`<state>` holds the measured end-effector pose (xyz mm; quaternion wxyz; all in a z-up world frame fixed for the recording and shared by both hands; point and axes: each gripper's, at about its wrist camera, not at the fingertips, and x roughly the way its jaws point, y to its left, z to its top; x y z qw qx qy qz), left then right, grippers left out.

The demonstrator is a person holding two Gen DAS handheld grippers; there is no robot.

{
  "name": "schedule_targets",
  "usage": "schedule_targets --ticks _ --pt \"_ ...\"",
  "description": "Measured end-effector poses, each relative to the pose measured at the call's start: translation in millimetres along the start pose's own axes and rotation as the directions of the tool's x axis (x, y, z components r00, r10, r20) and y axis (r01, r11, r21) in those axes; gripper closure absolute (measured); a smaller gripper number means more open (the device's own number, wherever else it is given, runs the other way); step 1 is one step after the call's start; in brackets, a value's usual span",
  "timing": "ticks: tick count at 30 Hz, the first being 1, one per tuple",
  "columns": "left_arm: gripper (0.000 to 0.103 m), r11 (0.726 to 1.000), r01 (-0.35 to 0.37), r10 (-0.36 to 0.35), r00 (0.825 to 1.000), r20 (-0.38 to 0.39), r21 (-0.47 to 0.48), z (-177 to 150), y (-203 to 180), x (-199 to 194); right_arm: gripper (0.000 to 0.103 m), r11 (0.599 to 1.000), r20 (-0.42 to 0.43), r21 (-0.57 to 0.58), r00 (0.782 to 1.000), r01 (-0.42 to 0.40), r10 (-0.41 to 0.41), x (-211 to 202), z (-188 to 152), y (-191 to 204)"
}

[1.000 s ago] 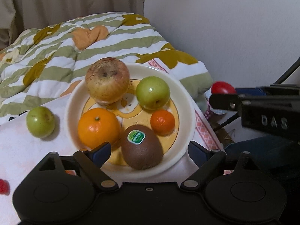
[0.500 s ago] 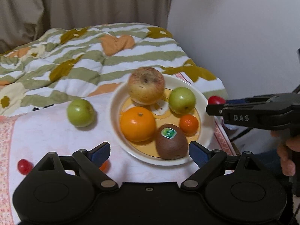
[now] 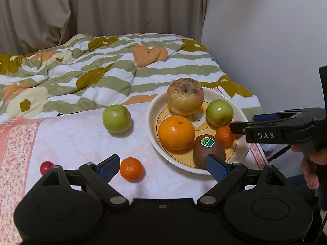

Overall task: Organize fruits
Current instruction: 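Move both tools back toward the loose cherry tomato and large orange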

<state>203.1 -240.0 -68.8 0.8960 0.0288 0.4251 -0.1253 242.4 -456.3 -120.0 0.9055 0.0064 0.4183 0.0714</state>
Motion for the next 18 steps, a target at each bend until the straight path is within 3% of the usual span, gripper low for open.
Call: schedule_targets --ticks 1,2,8,18 --pt "0.009 1.0 0.0 0.0 1.0 0.005 -0.009 -1 1 -2 0.009 1.0 0.009 -0.002 1.0 0.014 -0.014 -2 0 1" --pt "0.009 1.0 -0.004 0.005 1.0 0.009 -0.017 -1 2 -3 0.002 1.0 0.014 -0.003 1.0 0.024 -0.024 -4 0 0" --pt "0.009 0.998 -0.04 0.042 0.998 0.04 -0.042 -5 5 -19 0.001 0.999 0.009 0.005 0.999 0.049 -0.049 -15 -1 0" --pt "0.009 0.994 -0.075 0.083 0.991 0.104 -0.083 -19 12 -60 0.001 0.999 0.067 -0.011 0.997 0.048 -0.047 -58 -7 10"
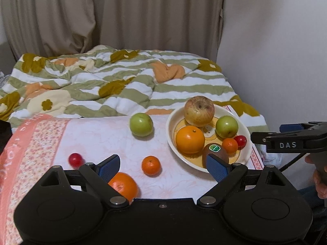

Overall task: Organize fruits
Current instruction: 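Move both tools back toward the loose cherry tomato and large orange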

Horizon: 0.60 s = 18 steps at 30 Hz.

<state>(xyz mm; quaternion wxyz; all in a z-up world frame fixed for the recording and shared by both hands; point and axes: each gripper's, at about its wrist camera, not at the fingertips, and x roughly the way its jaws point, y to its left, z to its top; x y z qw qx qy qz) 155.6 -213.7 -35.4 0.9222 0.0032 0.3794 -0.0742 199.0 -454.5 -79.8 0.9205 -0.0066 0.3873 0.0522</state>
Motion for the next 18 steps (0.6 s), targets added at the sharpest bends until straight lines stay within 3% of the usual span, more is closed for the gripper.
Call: schedule_targets --ticks 9,18 --pt "0.009 0.996 -0.089 0.09 0.995 0.049 -0.029 -11 26 -47 0.001 0.999 0.052 0.009 0.998 -0.042 0.041 -42 -5 14" --pt "0.007 0.988 -0.15 0.154 0.983 0.1 -0.047 -14 85 -83 0.001 0.999 0.096 0.02 0.994 -0.045 0.043 -78 -5 48"
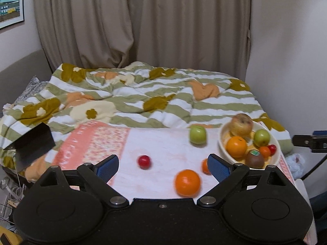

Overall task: Organize fruits
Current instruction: 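Move both tools back toward the loose cherry tomato and large orange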

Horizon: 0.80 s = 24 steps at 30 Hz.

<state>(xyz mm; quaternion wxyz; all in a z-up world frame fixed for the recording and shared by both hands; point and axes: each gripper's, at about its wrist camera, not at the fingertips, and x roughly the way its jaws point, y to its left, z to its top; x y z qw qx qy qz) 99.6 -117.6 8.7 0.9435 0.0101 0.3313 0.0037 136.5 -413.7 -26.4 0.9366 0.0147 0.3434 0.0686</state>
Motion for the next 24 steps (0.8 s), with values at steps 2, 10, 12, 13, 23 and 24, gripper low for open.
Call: schedule_targets --ticks 2,10,12,13,23,24 --pt "0.006 1.0 0.005 -0.005 1.0 0.004 0.003 2 16 1 0.001 1.0 0.006 0.009 1.0 0.007 -0.007 -5 0 11" --pt "0.006 0.995 0.089 -0.089 0.996 -0.007 0.043 9 74 21 0.001 0.994 -0.012 0.07 0.996 0.087 -0.086 -5 -7 72" --pt "0.006 0.992 0.112 -0.111 0.994 -0.019 0.055 10 87 29 0.001 0.99 -0.029 0.091 0.994 0.107 -0.104 -1 -10 86" --pt "0.006 0.991 0.124 -0.123 0.992 -0.026 0.058 11 93 34 0.001 0.988 -0.035 0.098 0.993 0.117 -0.114 1 -11 92" --pt "0.006 0.958 0.253 -0.238 0.964 -0.121 0.134 19 136 92 0.001 0.956 -0.09 0.205 0.977 0.208 -0.193 40 -14 140" --pt "0.006 0.953 0.268 -0.25 0.959 -0.135 0.14 19 138 99 0.001 0.953 -0.094 0.214 0.976 0.214 -0.198 44 -14 144"
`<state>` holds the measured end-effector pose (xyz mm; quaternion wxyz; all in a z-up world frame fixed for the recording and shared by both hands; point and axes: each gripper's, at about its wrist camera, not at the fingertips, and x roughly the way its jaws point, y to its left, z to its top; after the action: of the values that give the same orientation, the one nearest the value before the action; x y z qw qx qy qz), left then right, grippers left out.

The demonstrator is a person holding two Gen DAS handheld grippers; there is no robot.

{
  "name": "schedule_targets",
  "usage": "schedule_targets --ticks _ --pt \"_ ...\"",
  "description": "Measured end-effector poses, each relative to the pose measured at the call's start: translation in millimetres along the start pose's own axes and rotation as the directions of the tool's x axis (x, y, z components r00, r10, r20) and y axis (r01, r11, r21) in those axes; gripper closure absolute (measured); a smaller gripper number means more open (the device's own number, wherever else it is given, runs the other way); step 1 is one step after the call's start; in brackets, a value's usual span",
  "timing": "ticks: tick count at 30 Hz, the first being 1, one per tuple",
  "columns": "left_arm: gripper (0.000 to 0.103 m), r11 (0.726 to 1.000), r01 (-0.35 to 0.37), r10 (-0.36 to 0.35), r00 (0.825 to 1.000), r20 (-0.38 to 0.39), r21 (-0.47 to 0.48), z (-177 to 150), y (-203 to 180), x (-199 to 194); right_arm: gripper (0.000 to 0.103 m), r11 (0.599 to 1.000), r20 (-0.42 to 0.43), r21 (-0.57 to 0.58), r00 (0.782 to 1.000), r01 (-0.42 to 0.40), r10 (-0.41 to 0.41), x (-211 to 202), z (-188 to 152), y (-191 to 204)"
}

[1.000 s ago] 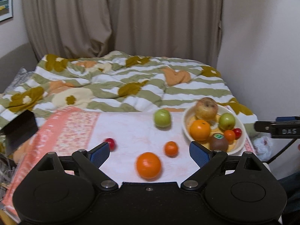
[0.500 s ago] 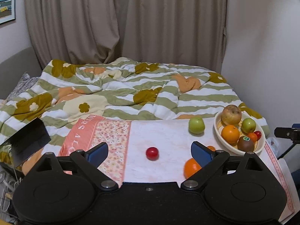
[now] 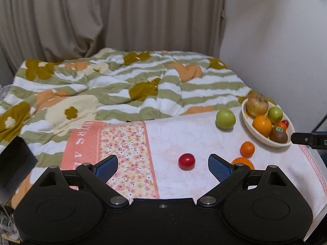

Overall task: Organize fruits
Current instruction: 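Move both tools back toward the loose cherry tomato and large orange, then grasp the red cherry tomato with the left tool while the right tool grasps the large orange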

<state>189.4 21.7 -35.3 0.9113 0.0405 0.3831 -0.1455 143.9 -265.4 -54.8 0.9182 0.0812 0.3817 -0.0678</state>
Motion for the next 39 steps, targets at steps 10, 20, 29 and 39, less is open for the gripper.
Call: schedule_targets --ticks 10,20,29,39 --pt "0.007 0.989 0.112 -0.105 0.991 -0.083 0.093 2 7 58 0.001 0.999 -0.063 0.032 0.998 0.003 -0.001 40 -17 37" --pt "0.019 0.976 0.17 -0.148 0.976 -0.16 0.136 -1 -5 102 0.002 0.999 -0.13 -0.001 0.99 -0.051 0.05 68 -45 51" --pt "0.037 0.96 0.211 -0.177 0.967 -0.185 0.185 -3 -22 125 0.003 0.994 -0.15 -0.067 0.986 -0.083 0.072 80 -53 59" --pt "0.066 0.949 0.225 -0.181 0.962 -0.206 0.219 -6 -30 138 0.005 0.99 -0.168 -0.085 0.981 -0.109 0.094 87 -53 64"
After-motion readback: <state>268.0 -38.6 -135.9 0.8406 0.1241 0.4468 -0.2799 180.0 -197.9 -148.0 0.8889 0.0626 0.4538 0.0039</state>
